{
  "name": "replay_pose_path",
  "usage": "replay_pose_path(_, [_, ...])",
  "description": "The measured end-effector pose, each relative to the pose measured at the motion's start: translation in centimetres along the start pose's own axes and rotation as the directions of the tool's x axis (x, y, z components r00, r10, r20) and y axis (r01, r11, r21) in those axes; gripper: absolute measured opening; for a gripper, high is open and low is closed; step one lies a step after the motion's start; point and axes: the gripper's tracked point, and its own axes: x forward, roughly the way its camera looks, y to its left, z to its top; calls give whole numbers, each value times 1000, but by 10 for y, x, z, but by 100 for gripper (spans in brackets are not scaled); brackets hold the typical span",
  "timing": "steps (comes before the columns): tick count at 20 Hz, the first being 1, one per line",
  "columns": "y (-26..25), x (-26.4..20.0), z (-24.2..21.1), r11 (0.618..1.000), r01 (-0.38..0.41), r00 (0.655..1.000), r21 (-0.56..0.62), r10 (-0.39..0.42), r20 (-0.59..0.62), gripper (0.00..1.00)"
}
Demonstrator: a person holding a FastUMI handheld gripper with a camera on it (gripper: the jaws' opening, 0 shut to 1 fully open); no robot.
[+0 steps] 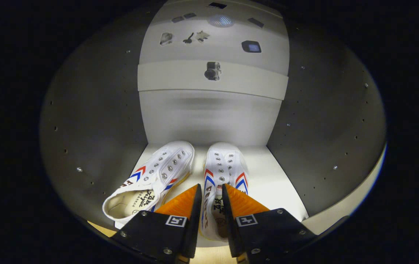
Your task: Open the shoe cabinet door, grab the shoes and put them into the shoe cabinet, then close the shoe cabinet door.
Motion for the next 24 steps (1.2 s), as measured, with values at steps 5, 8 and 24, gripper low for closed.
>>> replay_pose_path(5, [-4, -75, 0, 999, -52, 994, 15, 50, 93, 55])
replay_pose_path(8, [-7, -129, -2, 995, -99, 978, -3, 98, 184, 71])
replay_pose_path(24, [-115, -392, -90, 994, -107, 923, -24, 108, 368, 92])
